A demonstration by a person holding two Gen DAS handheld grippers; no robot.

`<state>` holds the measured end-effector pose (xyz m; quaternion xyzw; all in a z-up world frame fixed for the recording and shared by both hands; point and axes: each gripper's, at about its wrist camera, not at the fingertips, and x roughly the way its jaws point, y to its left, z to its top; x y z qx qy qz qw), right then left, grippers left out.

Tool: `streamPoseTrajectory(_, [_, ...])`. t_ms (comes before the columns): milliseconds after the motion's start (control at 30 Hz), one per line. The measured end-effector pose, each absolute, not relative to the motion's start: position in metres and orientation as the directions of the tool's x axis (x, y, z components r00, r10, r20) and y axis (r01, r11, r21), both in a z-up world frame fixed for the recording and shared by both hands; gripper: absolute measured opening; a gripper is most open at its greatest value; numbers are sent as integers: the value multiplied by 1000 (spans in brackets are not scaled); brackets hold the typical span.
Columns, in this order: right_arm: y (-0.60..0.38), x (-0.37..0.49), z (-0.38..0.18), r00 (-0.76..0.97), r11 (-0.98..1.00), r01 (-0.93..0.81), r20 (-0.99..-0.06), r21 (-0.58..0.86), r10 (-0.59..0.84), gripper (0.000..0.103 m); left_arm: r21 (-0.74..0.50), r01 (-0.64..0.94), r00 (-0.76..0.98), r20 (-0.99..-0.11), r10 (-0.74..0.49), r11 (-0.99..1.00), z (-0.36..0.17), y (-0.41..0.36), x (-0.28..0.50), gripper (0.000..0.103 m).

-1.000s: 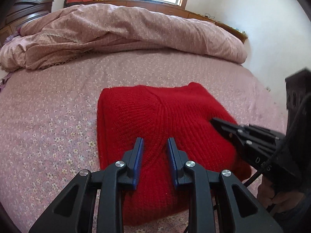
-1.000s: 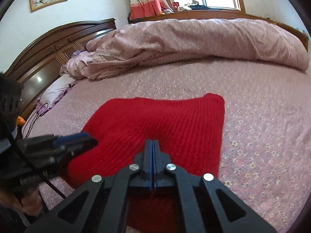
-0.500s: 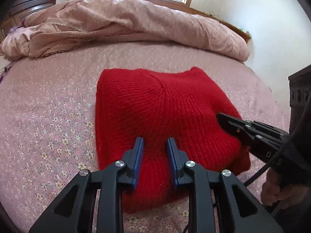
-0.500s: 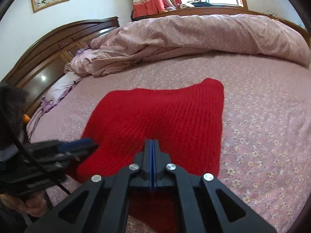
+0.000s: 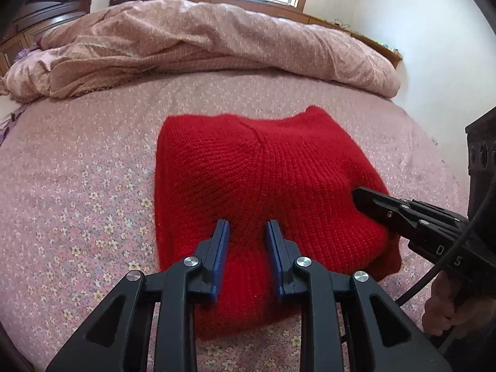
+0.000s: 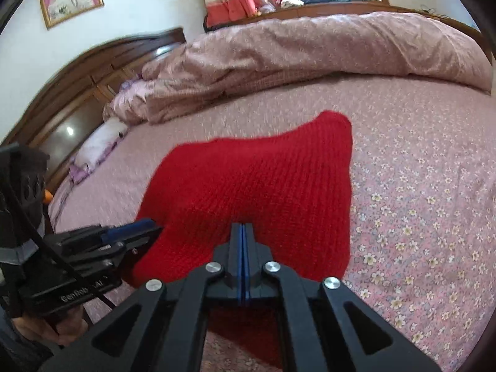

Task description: Fold small clothes

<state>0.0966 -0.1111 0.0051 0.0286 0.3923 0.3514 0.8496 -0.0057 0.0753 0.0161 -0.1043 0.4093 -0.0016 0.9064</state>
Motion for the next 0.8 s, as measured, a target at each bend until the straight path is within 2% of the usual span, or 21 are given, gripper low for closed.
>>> streamPoseTrajectory(100, [-115,95,14,454,750,-577,-636,324,624,0,-179,-73,701,-709,-77,981,32,78,-14,20])
streamPoseTrajectory(200, [-122,92,32,482,737,-602,-596,307,642,17,-181,-98,743,-668,-49,979,56,86,-15,37])
streamPoseTrajectory(267, [-132,95,45,515,734,-609,-555,300,654,51,-186,-80,749,-659,-64,979,66,91,-11,59])
streamPoseTrajectory(333, [-144,104,50,524,736,-595,-538,323,660,66,-192,-85,745,-663,-65,978,67,103,-5,72])
streamPoseTrajectory(433, [-159,128,40,472,750,-515,-593,415,652,66,-213,-134,696,-716,-62,968,47,119,2,76])
streamPoseTrajectory(533, [-172,145,10,357,694,-445,-599,566,717,66,-291,-146,614,-776,-144,945,11,131,4,79])
streamPoseTrajectory(567, [-173,149,-3,304,671,-420,-603,611,738,66,-318,-148,587,-790,-176,936,0,133,3,84])
streamPoseTrajectory(600, [-173,148,-12,273,662,-405,-608,631,746,69,-355,-150,575,-790,-211,923,-11,136,2,89])
streamPoseTrajectory(633, [-174,147,-22,250,652,-389,-606,651,755,77,-387,-152,570,-786,-239,909,-18,140,1,96])
streamPoseTrajectory(667, [-177,145,-31,236,637,-373,-594,675,769,80,-426,-156,562,-780,-275,891,-25,144,-1,98])
streamPoseTrajectory(733, [-181,144,-48,163,564,-323,-543,760,824,80,-530,-162,557,-746,-366,833,-37,157,-2,99])
streamPoseTrajectory(800, [-182,146,-68,88,500,-247,-495,830,864,81,-559,-155,565,-726,-391,814,-37,161,-3,99])
